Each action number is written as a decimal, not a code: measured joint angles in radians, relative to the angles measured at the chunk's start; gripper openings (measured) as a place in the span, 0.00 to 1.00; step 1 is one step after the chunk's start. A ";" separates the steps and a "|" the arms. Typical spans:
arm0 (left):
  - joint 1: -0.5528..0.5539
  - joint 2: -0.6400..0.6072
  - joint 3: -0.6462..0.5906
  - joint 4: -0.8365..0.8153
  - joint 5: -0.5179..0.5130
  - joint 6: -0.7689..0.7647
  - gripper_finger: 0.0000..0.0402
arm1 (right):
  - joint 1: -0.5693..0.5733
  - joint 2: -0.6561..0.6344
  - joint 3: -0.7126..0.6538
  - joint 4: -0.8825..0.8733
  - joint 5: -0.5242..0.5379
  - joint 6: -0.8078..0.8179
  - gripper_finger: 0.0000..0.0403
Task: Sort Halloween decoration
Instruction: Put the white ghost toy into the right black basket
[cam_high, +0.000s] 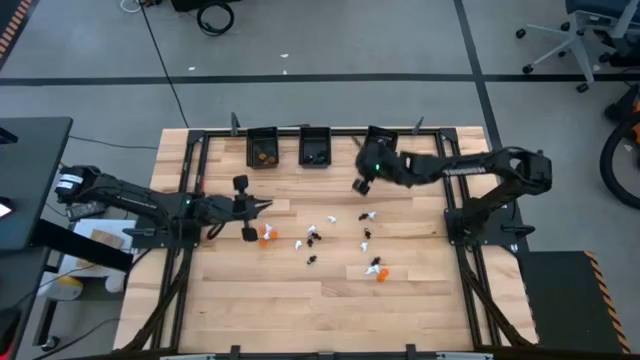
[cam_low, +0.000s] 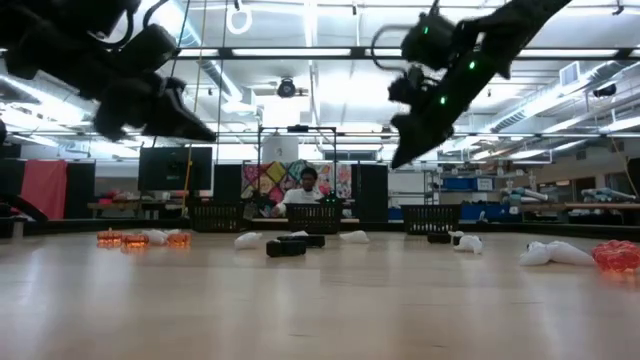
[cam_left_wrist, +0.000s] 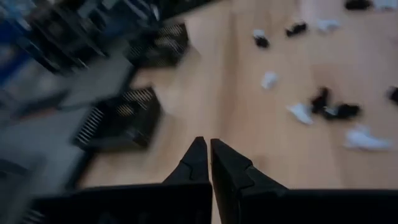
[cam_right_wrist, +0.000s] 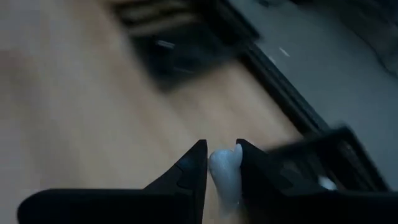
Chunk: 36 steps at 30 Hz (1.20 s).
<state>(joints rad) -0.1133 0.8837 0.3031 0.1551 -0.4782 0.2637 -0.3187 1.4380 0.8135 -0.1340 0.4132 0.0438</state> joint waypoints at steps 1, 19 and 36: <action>0.019 0.000 0.000 0.032 0.000 0.043 0.00 | -0.031 0.009 0.000 -0.005 0.008 0.011 0.22; 0.324 0.031 0.001 0.237 0.116 0.117 0.00 | -0.339 0.040 0.003 -0.036 -0.268 0.004 0.31; 0.456 0.183 0.001 0.333 0.126 0.231 0.00 | -0.013 0.034 0.087 -0.241 -0.323 -0.075 0.34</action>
<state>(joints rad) 0.3423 1.0670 0.3042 0.4878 -0.3523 0.4949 -0.3322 1.4720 0.9007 -0.3753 0.0898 -0.0314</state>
